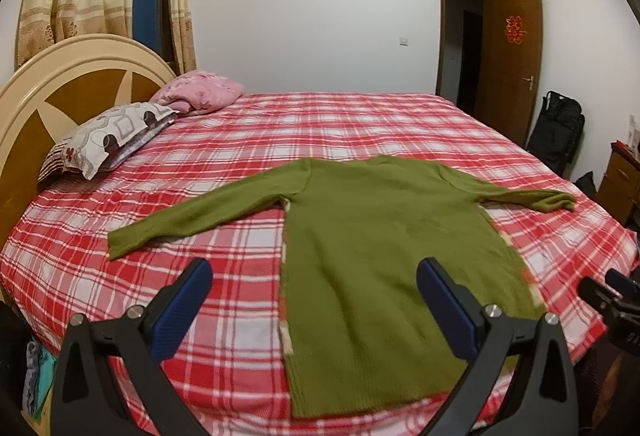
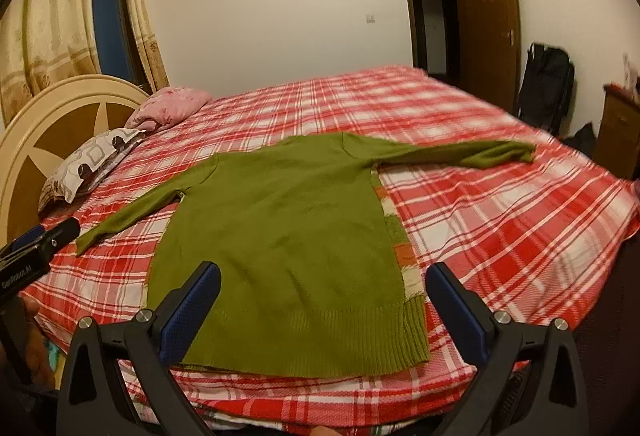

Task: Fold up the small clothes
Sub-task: 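Grasp the green sweater's sleeve cuff with the right gripper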

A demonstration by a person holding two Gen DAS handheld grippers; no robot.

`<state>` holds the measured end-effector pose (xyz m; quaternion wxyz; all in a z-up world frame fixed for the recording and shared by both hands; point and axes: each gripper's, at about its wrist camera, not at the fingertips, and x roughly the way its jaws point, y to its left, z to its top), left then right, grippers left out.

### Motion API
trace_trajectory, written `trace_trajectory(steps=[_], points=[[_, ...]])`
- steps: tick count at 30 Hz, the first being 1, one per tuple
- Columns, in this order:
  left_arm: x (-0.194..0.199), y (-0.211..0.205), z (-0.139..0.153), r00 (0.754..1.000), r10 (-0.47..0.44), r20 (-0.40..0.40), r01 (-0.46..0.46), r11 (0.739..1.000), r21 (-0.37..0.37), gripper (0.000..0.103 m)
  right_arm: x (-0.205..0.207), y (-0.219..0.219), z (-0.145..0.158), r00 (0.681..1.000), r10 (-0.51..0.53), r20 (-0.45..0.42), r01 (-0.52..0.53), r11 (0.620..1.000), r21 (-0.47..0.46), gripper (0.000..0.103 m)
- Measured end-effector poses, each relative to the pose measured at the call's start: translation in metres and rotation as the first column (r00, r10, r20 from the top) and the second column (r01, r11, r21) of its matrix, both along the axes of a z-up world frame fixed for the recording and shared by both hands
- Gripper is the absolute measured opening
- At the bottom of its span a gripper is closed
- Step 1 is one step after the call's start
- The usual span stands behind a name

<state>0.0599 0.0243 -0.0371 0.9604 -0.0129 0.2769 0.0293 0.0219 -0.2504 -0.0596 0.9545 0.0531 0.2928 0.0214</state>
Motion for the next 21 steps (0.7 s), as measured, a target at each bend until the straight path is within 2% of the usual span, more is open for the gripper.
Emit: trace_trajectory(steps=[5, 10, 14, 18, 21], points=[[0.040, 0.011, -0.009, 0.999, 0.025, -0.020, -0.024, 0.999, 0.046, 0.103, 0.043, -0.037, -0.014, 0.999, -0.012, -0.053, 0.015, 0.998, 0.057, 0.102], [0.088, 0.022, -0.023, 0.998, 0.051, -0.044, -0.046, 0.994, 0.100, 0.103, 0.097, -0.105, -0.014, 0.988, -0.126, -0.084, 0.135, 0.984, 0.112, 0.101], [0.129, 0.038, -0.037, 0.993, 0.088, -0.073, -0.080, 0.990, 0.113, 0.103, 0.145, -0.160, -0.014, 0.967, -0.229, -0.115, 0.240, 0.967, 0.091, 0.101], [0.163, 0.049, -0.047, 0.989, 0.127, -0.078, -0.116, 0.985, 0.130, 0.103, 0.188, -0.212, -0.014, 0.936, -0.318, -0.151, 0.334, 0.937, 0.101, 0.088], [0.186, 0.058, -0.054, 0.985, 0.148, -0.083, -0.137, 0.982, 0.129, 0.103, 0.219, -0.246, -0.014, 0.916, -0.361, -0.173, 0.386, 0.911, 0.145, 0.086]])
